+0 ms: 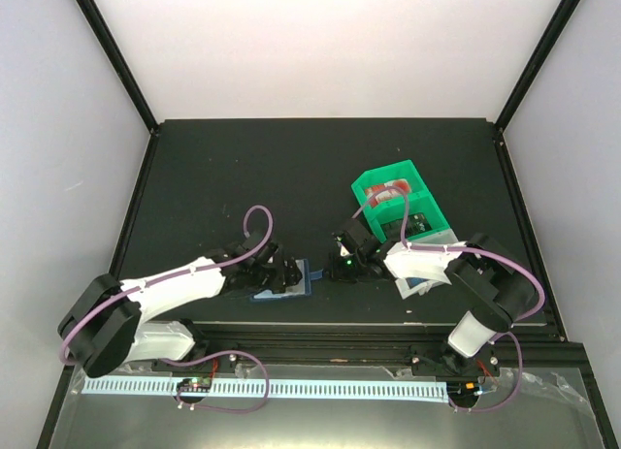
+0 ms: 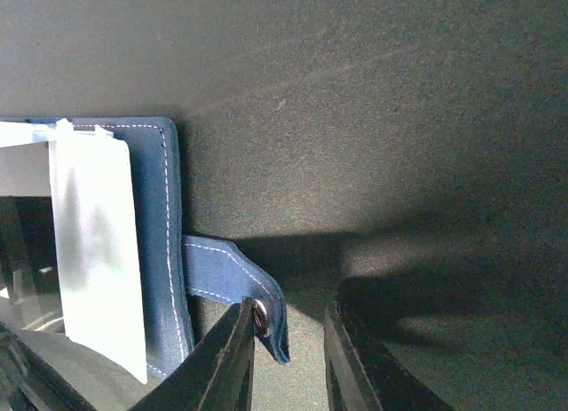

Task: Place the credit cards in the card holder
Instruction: Insert the credit card into the card holder.

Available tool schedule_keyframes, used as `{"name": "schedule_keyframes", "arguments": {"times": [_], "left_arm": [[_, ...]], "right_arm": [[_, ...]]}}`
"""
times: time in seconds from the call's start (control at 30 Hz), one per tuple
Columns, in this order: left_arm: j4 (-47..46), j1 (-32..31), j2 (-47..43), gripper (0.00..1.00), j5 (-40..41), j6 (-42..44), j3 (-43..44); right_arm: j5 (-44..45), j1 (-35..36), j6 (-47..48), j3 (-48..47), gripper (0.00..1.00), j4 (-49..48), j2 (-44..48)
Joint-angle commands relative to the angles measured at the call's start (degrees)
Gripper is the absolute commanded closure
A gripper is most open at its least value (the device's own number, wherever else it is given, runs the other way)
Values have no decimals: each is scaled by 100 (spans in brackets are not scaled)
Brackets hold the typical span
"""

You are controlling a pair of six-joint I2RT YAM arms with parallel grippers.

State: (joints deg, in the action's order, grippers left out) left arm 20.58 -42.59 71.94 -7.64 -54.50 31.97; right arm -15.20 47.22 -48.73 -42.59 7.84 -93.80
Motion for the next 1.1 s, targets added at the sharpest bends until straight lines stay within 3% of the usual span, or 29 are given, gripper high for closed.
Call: {"name": "schedule_keyframes", "arguments": {"times": [0.0,0.2,0.33,0.47,0.67,0.9,1.07], "left_arm": [[584,207,-260,6,49,272,242],[789,540,-518,8,25,575,117],[656,623,-430,30,-67,669,39],[612,638,-167,42,-36,678,51],[768,638,20,37,115,705,95],[314,638,83,46,-344,738,14],[-40,634,368,43,-708,847,10]], "right_arm": [[244,48,57,93,74,588,-279],[278,42,83,67,74,612,-262],[274,43,110,34,74,609,-279],[256,45,160,21,74,617,-275],[177,68,330,16,74,563,-186],[-85,291,544,-187,73,448,-274],[-93,443,675,-418,73,561,-453]]}}
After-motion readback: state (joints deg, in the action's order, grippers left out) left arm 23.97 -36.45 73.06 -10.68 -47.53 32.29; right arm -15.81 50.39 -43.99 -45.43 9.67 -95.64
